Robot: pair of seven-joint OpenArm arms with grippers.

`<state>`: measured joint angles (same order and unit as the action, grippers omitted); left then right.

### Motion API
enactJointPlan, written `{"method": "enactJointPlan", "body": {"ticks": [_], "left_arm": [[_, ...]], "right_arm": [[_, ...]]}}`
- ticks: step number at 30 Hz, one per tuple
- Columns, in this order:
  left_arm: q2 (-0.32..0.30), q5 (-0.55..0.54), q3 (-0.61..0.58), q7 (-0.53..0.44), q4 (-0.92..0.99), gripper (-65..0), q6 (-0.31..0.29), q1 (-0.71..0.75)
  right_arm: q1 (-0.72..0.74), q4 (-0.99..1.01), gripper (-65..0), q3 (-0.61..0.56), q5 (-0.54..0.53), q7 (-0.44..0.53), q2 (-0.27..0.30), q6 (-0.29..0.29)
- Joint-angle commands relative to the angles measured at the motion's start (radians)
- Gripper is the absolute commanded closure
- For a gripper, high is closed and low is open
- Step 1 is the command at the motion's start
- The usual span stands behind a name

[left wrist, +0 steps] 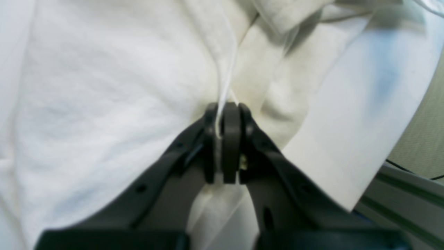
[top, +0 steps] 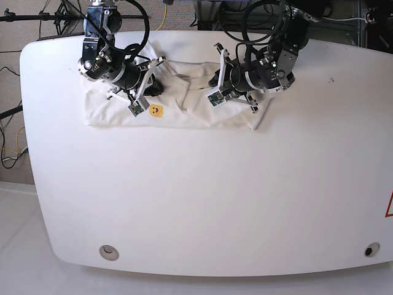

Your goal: Fold the T-shirt properly

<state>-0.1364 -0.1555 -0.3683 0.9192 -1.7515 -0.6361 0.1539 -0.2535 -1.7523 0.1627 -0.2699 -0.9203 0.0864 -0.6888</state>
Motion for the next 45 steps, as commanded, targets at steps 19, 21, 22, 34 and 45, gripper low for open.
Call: {"method": "enactJointPlan", "body": {"ticks": [19,21,22,34,45], "left_arm": [[0.065,-0.006,-0.007,0.005,-0.008,-0.1,-0.001,-0.001],[0.077,-0.005,-0.030,0.005,-0.008,-0.1,-0.001,-0.004],[0.079,-0.003,-0.038,0.005,-0.008,-0.1,-0.001,-0.004],[0.082,-0.003,-0.137,0.005,-0.008,-0.1,0.026,-0.006],[0.080,-0.003,-0.137,0.007,-0.040,-0.1,0.040,-0.007]], "right_arm": [[-0.004,-0.005,-2.0,0.002,0.008,-0.016,0.006,-0.006],[-0.004,-0.005,-2.0,0.002,0.008,-0.016,0.006,-0.006],[-0.004,-0.005,-2.0,0.002,0.008,-0.016,0.006,-0.006],[-0.004,-0.005,-2.0,0.002,0.008,-0.016,0.006,-0.006],[-0.004,-0.005,-2.0,0.004,0.008,-0.016,0.006,-0.006]]}}
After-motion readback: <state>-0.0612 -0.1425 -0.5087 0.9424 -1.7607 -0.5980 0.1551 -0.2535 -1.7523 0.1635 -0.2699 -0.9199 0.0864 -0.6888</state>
